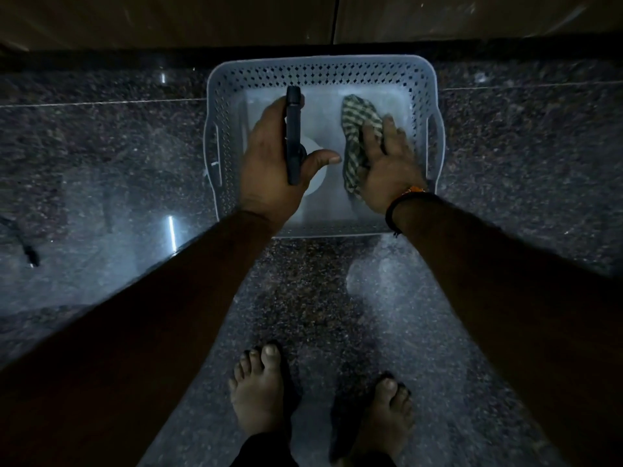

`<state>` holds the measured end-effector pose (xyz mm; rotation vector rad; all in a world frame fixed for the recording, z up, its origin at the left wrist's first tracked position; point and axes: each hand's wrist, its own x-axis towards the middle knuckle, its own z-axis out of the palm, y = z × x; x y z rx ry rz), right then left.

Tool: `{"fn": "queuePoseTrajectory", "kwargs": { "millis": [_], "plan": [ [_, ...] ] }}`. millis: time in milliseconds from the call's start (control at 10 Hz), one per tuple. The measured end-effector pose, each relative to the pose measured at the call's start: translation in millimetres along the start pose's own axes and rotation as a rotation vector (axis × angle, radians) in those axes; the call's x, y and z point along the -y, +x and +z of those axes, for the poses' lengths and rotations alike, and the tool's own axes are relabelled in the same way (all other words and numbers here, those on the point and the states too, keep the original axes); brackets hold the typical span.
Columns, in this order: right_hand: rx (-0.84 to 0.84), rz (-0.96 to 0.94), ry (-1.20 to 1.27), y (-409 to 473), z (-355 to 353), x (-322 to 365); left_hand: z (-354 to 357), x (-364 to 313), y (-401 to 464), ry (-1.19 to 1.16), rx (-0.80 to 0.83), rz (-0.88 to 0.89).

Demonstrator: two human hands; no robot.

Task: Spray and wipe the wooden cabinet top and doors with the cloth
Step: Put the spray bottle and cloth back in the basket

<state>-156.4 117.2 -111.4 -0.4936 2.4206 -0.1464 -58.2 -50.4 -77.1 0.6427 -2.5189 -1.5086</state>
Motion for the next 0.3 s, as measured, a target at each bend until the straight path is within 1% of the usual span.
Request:
{"fn": "queuePoseTrajectory", "kwargs": {
  "millis": [100, 200, 300],
  "plan": [
    [0.012, 0.01, 0.017, -4, -6, 2, -4, -5, 0, 0.016, 0.033, -0.003],
    [-0.034, -0.014, 0.006, -12, -11, 3, -15, -9, -1, 0.071, 0.09, 0.043],
    [-0.148, -0.066, -0.011, -28, -20, 6, -28, -17, -7, 0.163, 0.134, 0.138]
  ]
}}
